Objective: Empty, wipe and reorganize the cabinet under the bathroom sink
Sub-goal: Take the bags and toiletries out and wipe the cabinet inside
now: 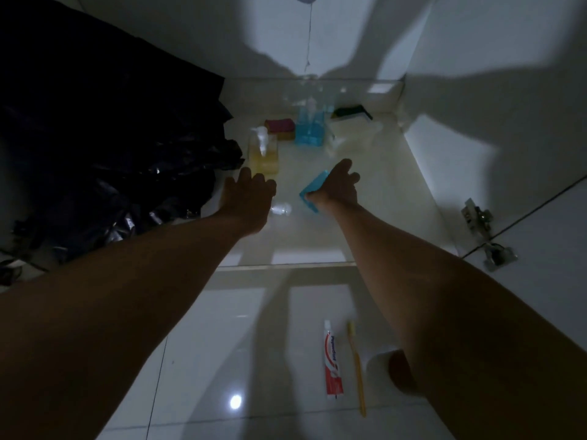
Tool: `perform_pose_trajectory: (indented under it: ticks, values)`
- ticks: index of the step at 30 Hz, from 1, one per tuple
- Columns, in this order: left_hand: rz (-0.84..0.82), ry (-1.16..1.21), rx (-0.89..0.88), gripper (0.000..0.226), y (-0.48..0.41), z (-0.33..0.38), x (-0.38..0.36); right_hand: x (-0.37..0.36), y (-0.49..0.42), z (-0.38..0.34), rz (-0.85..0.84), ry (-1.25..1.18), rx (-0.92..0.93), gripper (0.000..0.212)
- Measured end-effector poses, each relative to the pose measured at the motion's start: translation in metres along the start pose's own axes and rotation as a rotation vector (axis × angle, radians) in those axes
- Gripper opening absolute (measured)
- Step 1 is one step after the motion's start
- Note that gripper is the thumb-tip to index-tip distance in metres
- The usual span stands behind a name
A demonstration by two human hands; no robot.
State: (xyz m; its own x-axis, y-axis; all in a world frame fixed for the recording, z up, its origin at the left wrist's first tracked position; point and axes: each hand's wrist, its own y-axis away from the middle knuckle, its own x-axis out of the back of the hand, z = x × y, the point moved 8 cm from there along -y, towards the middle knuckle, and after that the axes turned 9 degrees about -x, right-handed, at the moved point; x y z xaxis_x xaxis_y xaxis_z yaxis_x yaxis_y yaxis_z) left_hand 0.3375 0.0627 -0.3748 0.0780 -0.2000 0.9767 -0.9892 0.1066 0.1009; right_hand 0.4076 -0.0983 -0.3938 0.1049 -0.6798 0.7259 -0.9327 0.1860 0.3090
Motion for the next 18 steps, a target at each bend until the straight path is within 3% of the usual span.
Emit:
perform_pose_trajectory:
  ticks: [3,5,7,10,13,18]
  values:
    - [0.003,0.021,0.009,0.045,0.012,0.001,0.008,0.015,0.027,0.002,0.067,0.027,0.187,0.079]
    - [-0.004,0.091,0.033,0.046,0.02,0.003,0.016,0.024,0.043,0.011,0.082,0.006,0.24,0.068]
    - [-0.002,0.176,0.062,0.046,0.028,0.008,0.024,0.033,0.06,0.023,0.083,-0.034,0.265,0.07]
    - [0.05,0.235,0.064,0.047,0.046,0.023,0.032,0.046,0.086,0.045,0.069,-0.085,0.265,0.087]
    - [0.146,0.286,0.026,0.049,0.069,0.05,0.036,0.055,0.113,0.075,0.069,-0.062,0.239,0.077]
    - [0.168,0.547,-0.024,0.047,0.109,0.111,0.025,0.052,0.158,0.152,0.048,-0.118,0.149,0.063]
